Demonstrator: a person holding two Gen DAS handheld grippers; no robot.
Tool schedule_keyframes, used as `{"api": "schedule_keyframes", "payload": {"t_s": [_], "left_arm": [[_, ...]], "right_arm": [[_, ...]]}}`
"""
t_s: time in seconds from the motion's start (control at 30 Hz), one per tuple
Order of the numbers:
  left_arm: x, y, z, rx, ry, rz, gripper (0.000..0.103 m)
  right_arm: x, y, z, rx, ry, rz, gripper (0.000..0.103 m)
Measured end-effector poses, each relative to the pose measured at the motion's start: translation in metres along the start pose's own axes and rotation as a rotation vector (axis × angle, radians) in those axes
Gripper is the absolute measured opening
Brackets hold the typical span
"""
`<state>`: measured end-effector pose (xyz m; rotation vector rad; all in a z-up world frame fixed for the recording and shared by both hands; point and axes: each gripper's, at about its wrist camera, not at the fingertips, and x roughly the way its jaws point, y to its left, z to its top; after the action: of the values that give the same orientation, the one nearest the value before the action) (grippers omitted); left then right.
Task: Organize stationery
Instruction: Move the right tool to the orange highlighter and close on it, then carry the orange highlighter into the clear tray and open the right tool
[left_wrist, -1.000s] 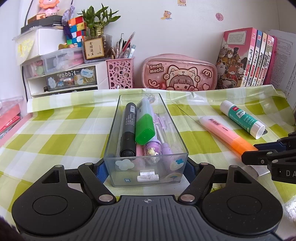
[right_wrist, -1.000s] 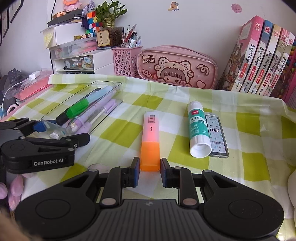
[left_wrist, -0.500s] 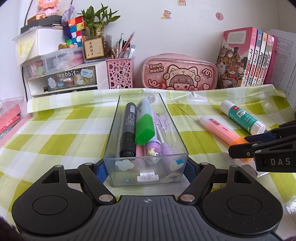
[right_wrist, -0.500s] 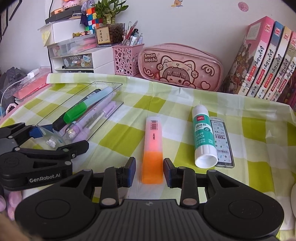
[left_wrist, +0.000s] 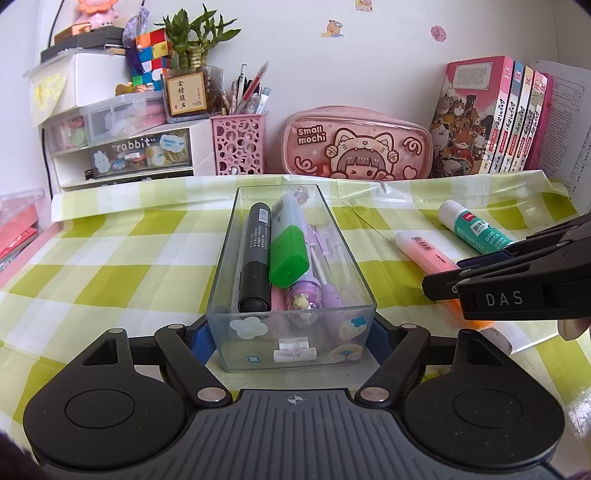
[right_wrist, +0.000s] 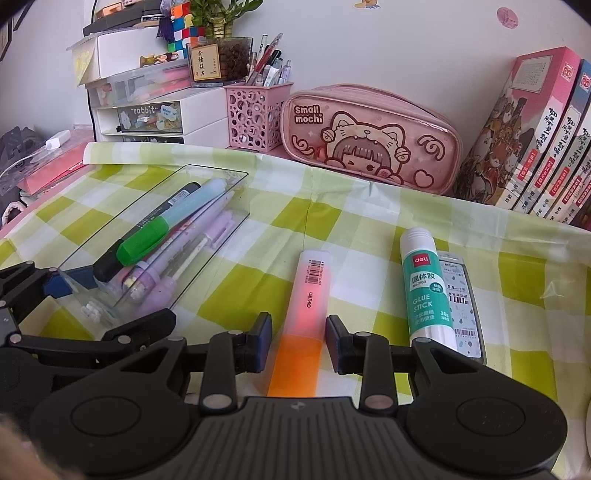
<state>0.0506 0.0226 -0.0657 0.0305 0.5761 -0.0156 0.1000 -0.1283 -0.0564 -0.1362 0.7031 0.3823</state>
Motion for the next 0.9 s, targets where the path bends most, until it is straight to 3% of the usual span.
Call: {"api": "schedule_keyframes", "payload": {"t_s": [0.13, 0.47, 0.9], "left_arm": [[0.000, 0.000, 0.000, 0.001, 0.000, 0.001, 0.076], [0.000, 0.000, 0.000, 0.001, 0.000, 0.000, 0.076], [0.000, 0.000, 0.000, 0.000, 0.000, 0.000, 0.076]], "right_arm": [[0.003, 0.002, 0.002, 0.004, -0.007, 0.010, 0.027], [0.004, 0.000, 0.005, 0.046, 0.003, 0.021, 0.027], [-0.001, -0.025, 0.011, 0.301, 0.015, 0.149, 0.027]]}}
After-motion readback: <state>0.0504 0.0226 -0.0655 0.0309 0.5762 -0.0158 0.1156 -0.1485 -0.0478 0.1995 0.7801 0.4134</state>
